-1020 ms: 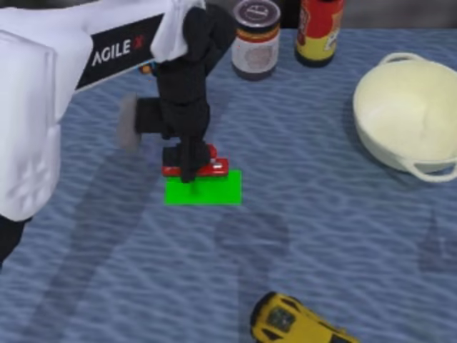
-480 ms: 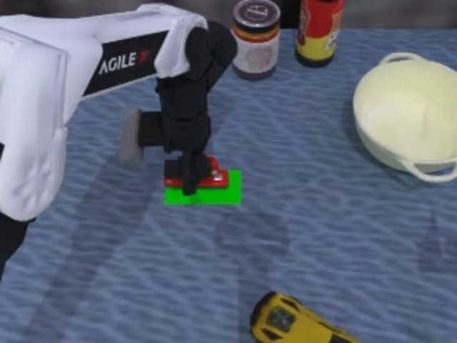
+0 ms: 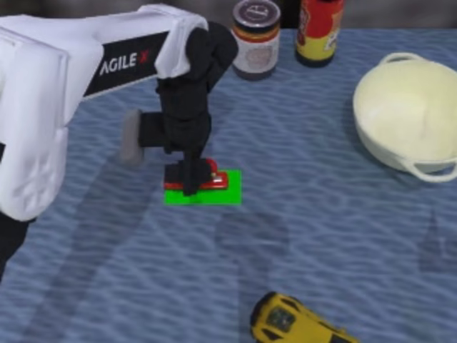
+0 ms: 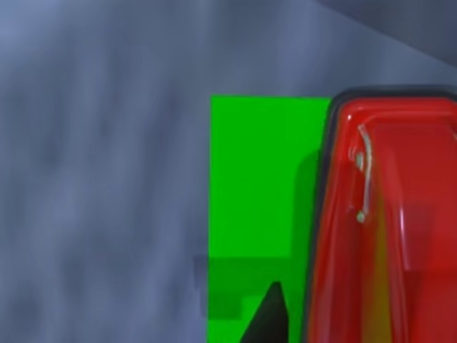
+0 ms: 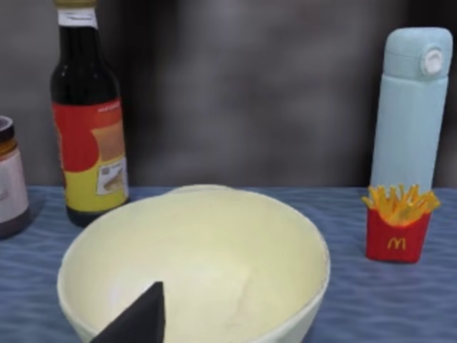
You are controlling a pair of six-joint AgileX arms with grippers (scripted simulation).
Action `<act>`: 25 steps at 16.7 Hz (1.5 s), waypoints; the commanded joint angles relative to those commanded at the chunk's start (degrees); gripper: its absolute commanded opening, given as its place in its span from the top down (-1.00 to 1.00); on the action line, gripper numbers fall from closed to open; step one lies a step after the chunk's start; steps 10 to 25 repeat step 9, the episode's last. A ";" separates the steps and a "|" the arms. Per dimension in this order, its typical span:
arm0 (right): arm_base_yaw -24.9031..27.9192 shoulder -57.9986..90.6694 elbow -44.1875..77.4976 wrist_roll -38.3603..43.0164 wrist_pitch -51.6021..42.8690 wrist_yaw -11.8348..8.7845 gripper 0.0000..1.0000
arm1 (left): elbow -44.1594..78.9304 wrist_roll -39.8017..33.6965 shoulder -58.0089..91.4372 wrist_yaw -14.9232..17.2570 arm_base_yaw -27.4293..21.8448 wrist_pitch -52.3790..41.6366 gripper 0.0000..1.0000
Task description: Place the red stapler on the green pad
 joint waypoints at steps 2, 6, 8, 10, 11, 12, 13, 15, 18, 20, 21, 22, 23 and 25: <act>0.00 0.00 0.00 0.00 0.00 0.00 -1.00 | 0.00 0.00 0.00 0.00 0.00 0.00 -0.81; 0.00 0.00 0.00 0.00 0.00 0.00 -1.00 | 0.00 0.00 0.00 0.00 0.00 0.00 -1.00; 0.00 0.00 0.00 0.00 0.00 0.00 -1.00 | 0.00 0.00 0.00 0.00 0.00 0.00 -1.00; 0.00 0.00 0.00 0.00 0.00 0.00 -1.00 | 0.00 0.00 0.00 0.00 0.00 0.00 -1.00; 0.00 0.00 0.00 0.00 0.00 0.00 -1.00 | 0.00 0.00 0.00 0.00 0.00 0.00 -1.00; 0.00 0.00 0.00 0.00 0.00 0.00 -1.00 | 0.00 0.00 0.00 0.00 0.00 0.00 -1.00; 0.00 0.00 0.00 0.00 0.00 0.00 -1.00 | 0.00 0.00 0.00 0.00 0.00 0.00 -1.00; 0.00 0.00 0.00 0.00 0.00 0.00 -1.00 | 0.00 0.00 0.00 0.00 0.00 0.00 -1.00; 0.00 0.00 0.00 0.00 0.00 0.00 -1.00 | 0.00 0.00 0.00 0.00 0.00 0.00 -1.00; 0.00 0.00 0.00 0.00 0.00 0.00 -1.00 | 0.00 0.00 0.00 0.00 0.00 0.00 -1.00; 0.00 0.00 0.00 0.00 0.00 0.00 -1.00 | 0.00 0.00 0.00 0.00 0.00 0.00 -1.00; 0.00 0.00 0.00 0.00 0.00 0.00 -1.00 | 0.00 0.00 0.00 0.00 0.00 0.00 -1.00; 0.00 0.00 0.00 0.00 0.00 0.00 -1.00 | 0.00 0.00 0.00 0.00 0.00 0.00 -1.00; 0.00 0.00 0.00 0.00 0.00 0.00 -1.00 | 0.00 0.00 0.00 0.00 0.00 0.00 -1.00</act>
